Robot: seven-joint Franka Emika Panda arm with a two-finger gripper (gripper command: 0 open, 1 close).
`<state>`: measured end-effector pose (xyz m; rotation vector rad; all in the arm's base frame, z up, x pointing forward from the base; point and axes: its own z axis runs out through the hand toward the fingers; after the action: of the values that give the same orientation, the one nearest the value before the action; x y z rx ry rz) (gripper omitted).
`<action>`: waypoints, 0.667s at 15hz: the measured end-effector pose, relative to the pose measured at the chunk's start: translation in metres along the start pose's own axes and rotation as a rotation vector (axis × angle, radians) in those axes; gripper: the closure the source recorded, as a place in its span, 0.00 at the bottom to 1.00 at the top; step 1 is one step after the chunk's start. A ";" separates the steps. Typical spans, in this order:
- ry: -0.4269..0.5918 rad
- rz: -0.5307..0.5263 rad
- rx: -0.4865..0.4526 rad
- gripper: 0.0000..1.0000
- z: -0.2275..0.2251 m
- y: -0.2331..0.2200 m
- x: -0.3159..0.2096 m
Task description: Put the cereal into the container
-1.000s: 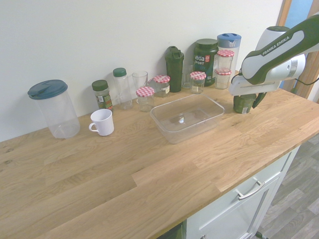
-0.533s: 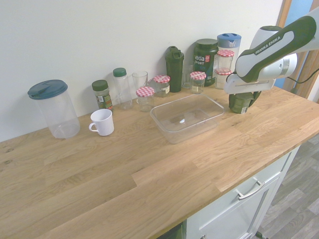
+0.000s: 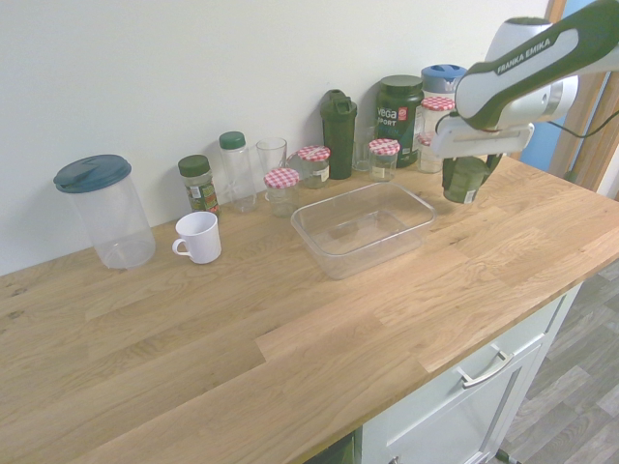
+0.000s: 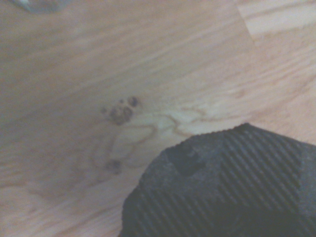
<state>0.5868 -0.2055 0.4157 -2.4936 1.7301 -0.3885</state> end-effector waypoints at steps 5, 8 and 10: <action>0.037 -0.076 0.057 1.00 -0.093 -0.067 -0.090; 0.042 -0.139 0.044 1.00 -0.088 -0.104 -0.173; 0.045 -0.153 0.013 1.00 -0.066 -0.113 -0.197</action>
<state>0.6082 0.0233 0.4721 -2.6365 1.5507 -0.4697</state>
